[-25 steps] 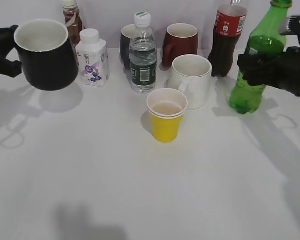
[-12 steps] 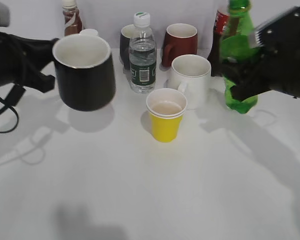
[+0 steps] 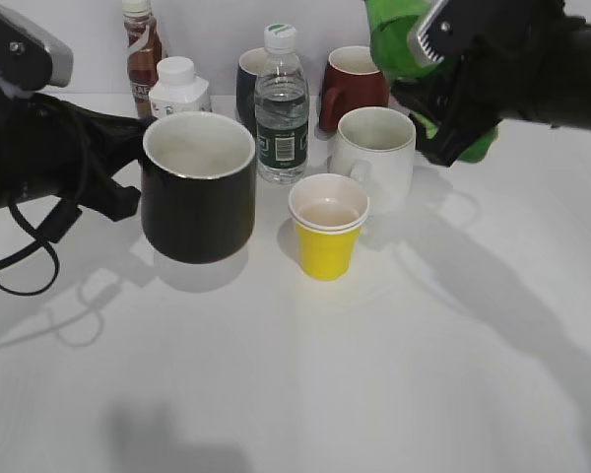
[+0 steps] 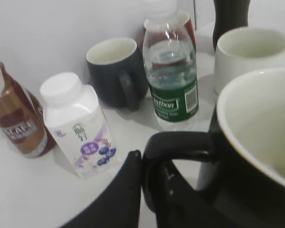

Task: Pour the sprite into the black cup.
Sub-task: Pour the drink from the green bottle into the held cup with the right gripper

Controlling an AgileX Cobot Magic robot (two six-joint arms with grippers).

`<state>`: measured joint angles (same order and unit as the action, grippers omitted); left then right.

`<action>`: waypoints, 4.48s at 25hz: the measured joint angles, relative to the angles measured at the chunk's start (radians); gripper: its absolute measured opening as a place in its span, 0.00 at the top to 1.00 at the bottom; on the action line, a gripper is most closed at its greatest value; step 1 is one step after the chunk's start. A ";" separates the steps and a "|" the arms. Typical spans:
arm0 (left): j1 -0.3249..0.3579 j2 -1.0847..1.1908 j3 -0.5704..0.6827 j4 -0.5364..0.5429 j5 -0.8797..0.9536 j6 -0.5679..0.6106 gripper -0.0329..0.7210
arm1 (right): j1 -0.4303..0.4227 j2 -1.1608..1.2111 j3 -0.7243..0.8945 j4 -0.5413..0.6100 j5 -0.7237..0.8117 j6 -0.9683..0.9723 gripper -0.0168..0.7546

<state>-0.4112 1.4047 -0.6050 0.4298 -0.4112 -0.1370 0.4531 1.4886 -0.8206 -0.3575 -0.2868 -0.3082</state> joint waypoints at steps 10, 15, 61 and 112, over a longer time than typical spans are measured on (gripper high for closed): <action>-0.084 0.000 0.000 -0.017 -0.015 0.000 0.90 | 0.000 -0.002 -0.073 -0.068 0.110 -0.199 0.44; -0.108 0.000 0.000 -0.035 -0.035 -0.001 0.90 | 0.038 -0.002 -0.073 -0.113 0.131 -0.278 0.44; -0.184 0.000 0.000 -0.040 -0.028 -0.001 0.90 | 0.106 -0.002 -0.073 0.045 0.049 -1.004 0.44; -0.156 0.000 0.003 -0.065 -0.039 0.000 0.90 | 0.086 -0.002 -0.074 0.620 0.120 -0.544 0.45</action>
<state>-0.5675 1.4047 -0.6022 0.3644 -0.4499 -0.1370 0.5388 1.4865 -0.8950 0.2623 -0.1671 -0.8522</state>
